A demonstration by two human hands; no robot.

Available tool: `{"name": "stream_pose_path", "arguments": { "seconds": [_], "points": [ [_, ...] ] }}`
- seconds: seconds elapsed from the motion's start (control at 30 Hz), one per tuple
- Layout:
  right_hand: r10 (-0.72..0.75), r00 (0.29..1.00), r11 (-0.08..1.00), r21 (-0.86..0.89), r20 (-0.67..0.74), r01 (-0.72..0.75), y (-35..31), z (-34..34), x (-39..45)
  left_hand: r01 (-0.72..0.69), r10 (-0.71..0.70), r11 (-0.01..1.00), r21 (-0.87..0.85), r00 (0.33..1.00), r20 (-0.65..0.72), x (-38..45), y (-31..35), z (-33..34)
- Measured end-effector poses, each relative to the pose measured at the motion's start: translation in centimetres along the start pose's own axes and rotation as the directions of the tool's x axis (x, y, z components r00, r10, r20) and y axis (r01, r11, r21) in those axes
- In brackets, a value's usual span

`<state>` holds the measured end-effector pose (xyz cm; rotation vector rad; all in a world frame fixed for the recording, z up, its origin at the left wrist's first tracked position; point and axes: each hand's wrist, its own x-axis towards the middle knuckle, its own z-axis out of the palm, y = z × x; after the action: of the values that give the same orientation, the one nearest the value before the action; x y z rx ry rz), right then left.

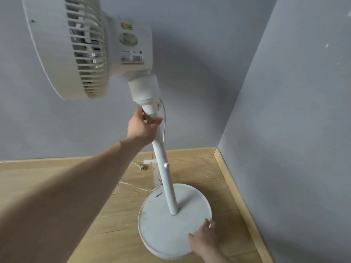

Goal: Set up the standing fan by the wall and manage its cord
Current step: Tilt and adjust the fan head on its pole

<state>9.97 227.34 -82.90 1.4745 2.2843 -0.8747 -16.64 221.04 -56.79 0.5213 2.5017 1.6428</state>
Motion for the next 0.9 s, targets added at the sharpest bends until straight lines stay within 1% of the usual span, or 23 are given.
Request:
{"name": "stream_pose_path", "arguments": {
  "seconds": [0.07, 0.13, 0.2, 0.27, 0.3, 0.37, 0.43, 0.6, 0.63, 0.77, 0.9],
  "points": [
    [0.006, 0.997, 0.995, 0.095, -0.071, 0.001, 0.8, 0.7, 0.8, -0.017, 0.017, 1.000, -0.006, 1.000, -0.015, 0.4, -0.8, -0.3],
    [0.085, 0.992, 0.948, 0.314, -0.095, -0.051, 1.1, 1.0, 1.5, -0.033, 0.033, 0.999, 0.000, 0.998, -0.046, 0.4, -1.8, -0.8],
    [0.201, 0.978, 0.861, 0.487, -0.060, -0.147, 1.3, 1.1, 2.6, -0.043, 0.044, 0.999, 0.016, 0.997, -0.071, 0.4, -2.1, -0.9],
    [0.325, 0.946, 0.771, 0.576, 0.013, -0.273, 1.2, 0.6, 3.4, -0.030, 0.031, 0.999, 0.014, 0.994, -0.108, 0.2, -2.0, -0.8],
    [0.361, 0.931, 0.727, 0.608, 0.055, -0.318, 1.3, 0.1, 3.8, -0.025, 0.026, 1.000, 0.009, 0.991, -0.132, 0.1, -1.9, -0.7],
    [0.380, 0.918, 0.660, 0.662, 0.113, -0.355, 1.2, -1.2, 4.0, -0.026, 0.025, 1.000, -0.002, 0.984, -0.174, 0.0, -1.9, -0.5],
    [0.391, 0.913, 0.629, 0.690, 0.120, -0.360, 1.5, -2.0, 4.6, -0.039, 0.035, 0.999, -0.013, 0.980, -0.193, -0.1, -1.6, -0.1],
    [0.395, 0.915, 0.642, 0.687, 0.086, -0.342, 2.8, -1.7, 6.9, -0.099, 0.089, 0.995, -0.034, 0.973, -0.211, -0.6, -0.7, 1.7],
    [0.400, 0.913, 0.625, 0.703, 0.085, -0.339, 2.8, -2.1, 6.5, -0.117, 0.106, 0.992, -0.045, 0.973, -0.207, -0.8, -0.4, 2.3],
    [0.415, 0.907, 0.511, 0.805, 0.076, -0.301, 2.4, -4.0, 5.3, -0.161, 0.147, 0.984, -0.076, 0.975, -0.167, -1.7, 1.1, 5.1],
    [0.352, 0.913, 0.372, 0.865, 0.204, -0.337, 2.3, -5.1, 4.9, -0.169, 0.162, 0.983, -0.065, 0.982, -0.101, -3.1, 2.4, 8.0]
  ]
}}
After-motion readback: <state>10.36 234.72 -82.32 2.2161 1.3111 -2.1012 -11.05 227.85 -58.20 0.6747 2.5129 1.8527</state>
